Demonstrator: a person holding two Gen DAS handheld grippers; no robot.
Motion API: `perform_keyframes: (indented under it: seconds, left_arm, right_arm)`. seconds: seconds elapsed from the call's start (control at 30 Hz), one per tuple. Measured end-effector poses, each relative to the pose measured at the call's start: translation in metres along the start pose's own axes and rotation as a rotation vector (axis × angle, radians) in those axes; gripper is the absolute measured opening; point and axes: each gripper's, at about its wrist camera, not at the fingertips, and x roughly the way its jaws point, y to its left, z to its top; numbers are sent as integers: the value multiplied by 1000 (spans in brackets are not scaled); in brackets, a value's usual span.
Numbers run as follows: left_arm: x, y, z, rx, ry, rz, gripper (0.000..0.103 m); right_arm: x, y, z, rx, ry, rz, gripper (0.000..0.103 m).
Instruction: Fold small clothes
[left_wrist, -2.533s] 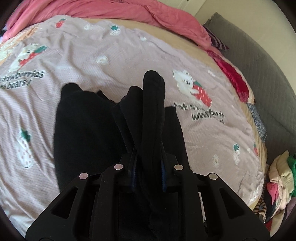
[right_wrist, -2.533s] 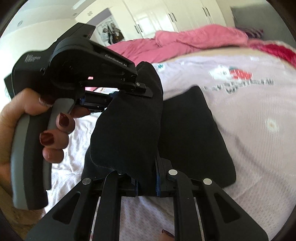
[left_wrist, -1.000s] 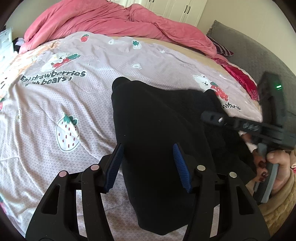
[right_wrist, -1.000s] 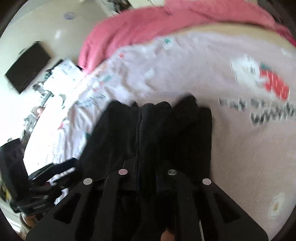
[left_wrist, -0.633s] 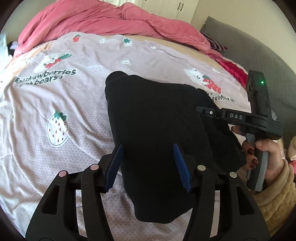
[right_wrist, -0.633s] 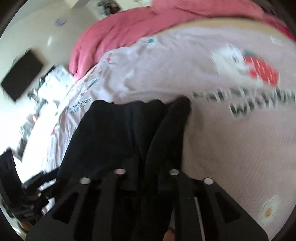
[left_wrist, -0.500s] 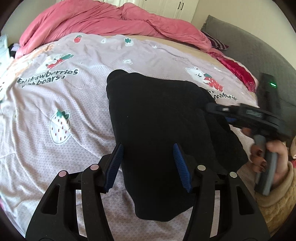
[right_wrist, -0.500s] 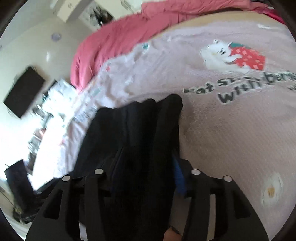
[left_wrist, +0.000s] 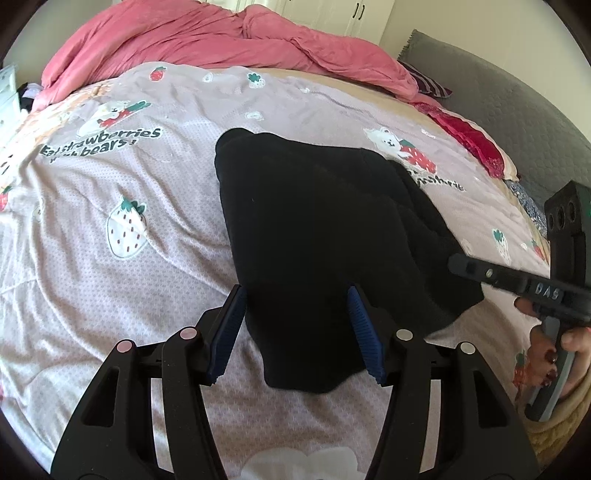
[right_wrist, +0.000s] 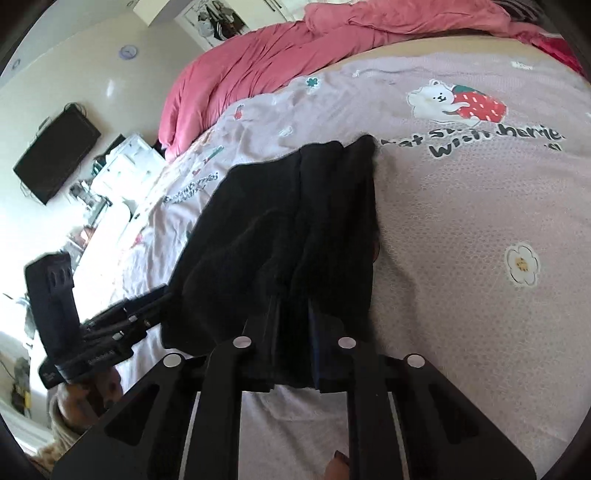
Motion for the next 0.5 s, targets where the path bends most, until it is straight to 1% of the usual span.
perform_keyframes:
  seconds: [0.03,0.1,0.17,0.2,0.27,0.3,0.4,0.47,0.5]
  left_arm:
    - [-1,0,-1,1,2,0,49]
    - [-2,-1,-4,1,-1,3,49]
    - [-2,1,-6,-10,3,-7,49]
    - [-1,1,-7,-11,5,-9,49]
    - [0,0,-9,-6,7,-6,50]
    - [1,0,-9,-6,10,-6,51]
    - [1,2,-11,-14,14,-11,52]
    - [1,3,-12,-21,18,-17,52]
    - [1,4,-12,-27,19,-22,53]
  right_arm:
    - [-5,-1,0,22,-14,24,12]
    - [-12,-3,0,27,-31,37,12]
    - [-9,-7,-2,12,-24,-27,12]
    - [-5,-9,-4,10,-6,-42,12]
    - [4,-10,-12,-9,13,-117,16]
    - [6,-9,-15,-21,8,-148,22]
    - [6,-10,-22,-3,-5,-151,27]
    - [3,-10,-22,4,-14,-160,33]
    - [2,-10,-22,7,-15,-184,44]
